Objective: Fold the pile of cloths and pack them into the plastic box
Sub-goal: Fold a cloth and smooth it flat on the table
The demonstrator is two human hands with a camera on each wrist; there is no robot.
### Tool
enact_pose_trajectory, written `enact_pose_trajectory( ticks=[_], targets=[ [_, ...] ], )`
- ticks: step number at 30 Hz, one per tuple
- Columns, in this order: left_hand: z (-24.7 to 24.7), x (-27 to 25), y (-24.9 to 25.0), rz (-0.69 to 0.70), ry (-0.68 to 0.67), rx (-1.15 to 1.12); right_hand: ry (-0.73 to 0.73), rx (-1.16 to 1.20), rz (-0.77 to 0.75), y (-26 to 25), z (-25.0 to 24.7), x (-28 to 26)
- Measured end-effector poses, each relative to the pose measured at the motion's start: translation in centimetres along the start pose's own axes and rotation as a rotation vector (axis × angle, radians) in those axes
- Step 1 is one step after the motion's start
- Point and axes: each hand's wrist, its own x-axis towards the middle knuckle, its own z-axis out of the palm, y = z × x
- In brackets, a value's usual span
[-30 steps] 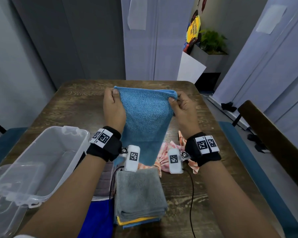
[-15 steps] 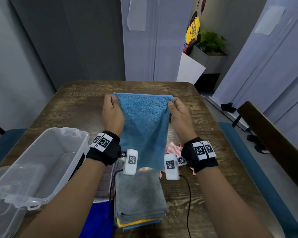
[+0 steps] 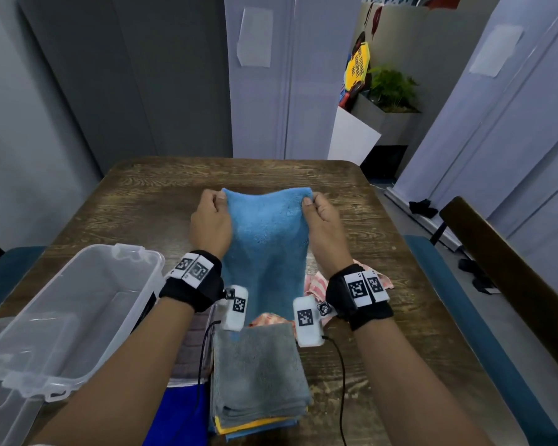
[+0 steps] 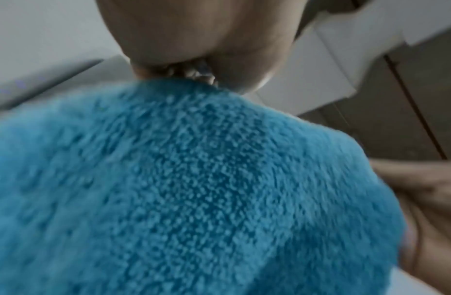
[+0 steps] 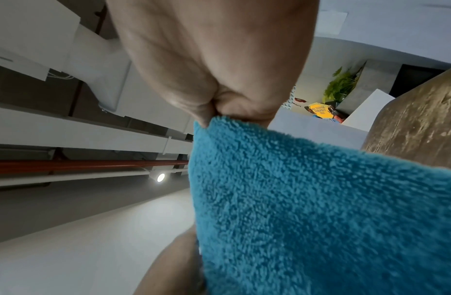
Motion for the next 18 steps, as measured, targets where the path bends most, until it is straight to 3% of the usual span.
enact_pose_trajectory(
  ticks=[3,6,13,18],
  targets=[
    [0.7,-1.0,-0.6,0.197,-0.118,0.008,-0.106,0.02,0.05,-0.2,0.6,-0.6],
    [1.4,-2.2,0.1,0.405,-0.362,-0.06,-0.174,0.05,0.061,-0.8,0.6,-0.8],
    [1.6,-2.9,1.8,0.246,-0.611,-0.253,-0.24,0.057,0.119,-2.7,-0.5,-1.5],
    [2.0,-3.1,2.8,0.231,-0.58,-0.272,-0.274,0.098,0.173,-3.4,-1.2,-1.7]
  ],
)
